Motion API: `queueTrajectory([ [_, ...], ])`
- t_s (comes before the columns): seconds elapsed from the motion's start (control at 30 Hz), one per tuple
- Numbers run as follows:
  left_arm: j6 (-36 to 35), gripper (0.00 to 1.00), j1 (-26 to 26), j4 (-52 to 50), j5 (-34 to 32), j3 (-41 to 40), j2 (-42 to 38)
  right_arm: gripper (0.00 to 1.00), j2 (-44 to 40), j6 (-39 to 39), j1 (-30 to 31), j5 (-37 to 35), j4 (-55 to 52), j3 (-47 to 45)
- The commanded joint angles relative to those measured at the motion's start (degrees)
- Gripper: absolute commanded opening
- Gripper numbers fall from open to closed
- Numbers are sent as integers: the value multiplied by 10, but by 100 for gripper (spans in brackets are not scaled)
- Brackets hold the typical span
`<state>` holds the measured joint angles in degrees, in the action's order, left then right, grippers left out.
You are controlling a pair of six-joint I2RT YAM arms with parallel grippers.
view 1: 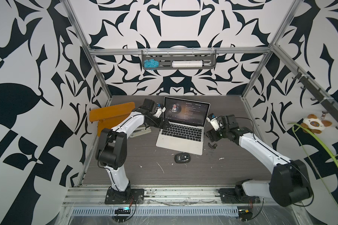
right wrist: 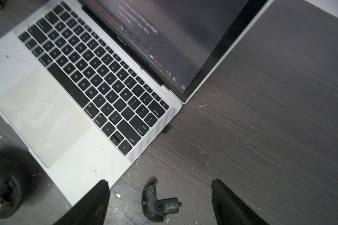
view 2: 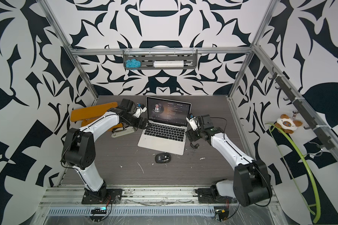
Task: Remove the wireless mouse receiver from the laptop
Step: Take out the USB plug from the USB port.
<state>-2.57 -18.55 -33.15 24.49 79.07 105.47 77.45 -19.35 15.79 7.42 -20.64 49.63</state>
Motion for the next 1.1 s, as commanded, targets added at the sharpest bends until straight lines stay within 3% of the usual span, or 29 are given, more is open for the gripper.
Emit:
queueTrajectory([
  [0.0,-43,88,4,-39,-16,42,42,83,16,-75,-1,-28,18,14],
  [0.07,-58,86,4,-48,-16,57,59,83,21,-73,-1,-36,29,12],
  [0.2,-80,69,4,-67,-25,89,97,82,21,-70,-1,-29,40,2],
  [0.3,-102,66,4,-101,-42,128,145,79,19,-67,-1,-33,49,-1],
  [0.4,-112,64,5,-128,-57,148,176,69,23,-76,-1,-21,45,4],
  [0.67,-118,64,12,-132,-84,162,205,70,25,-102,-2,-5,40,5],
  [0.87,-124,47,22,-141,-66,171,221,71,29,-119,-2,7,28,6],
  [1.07,-133,40,22,-157,-53,190,249,70,65,-199,-13,37,-27,44],
])
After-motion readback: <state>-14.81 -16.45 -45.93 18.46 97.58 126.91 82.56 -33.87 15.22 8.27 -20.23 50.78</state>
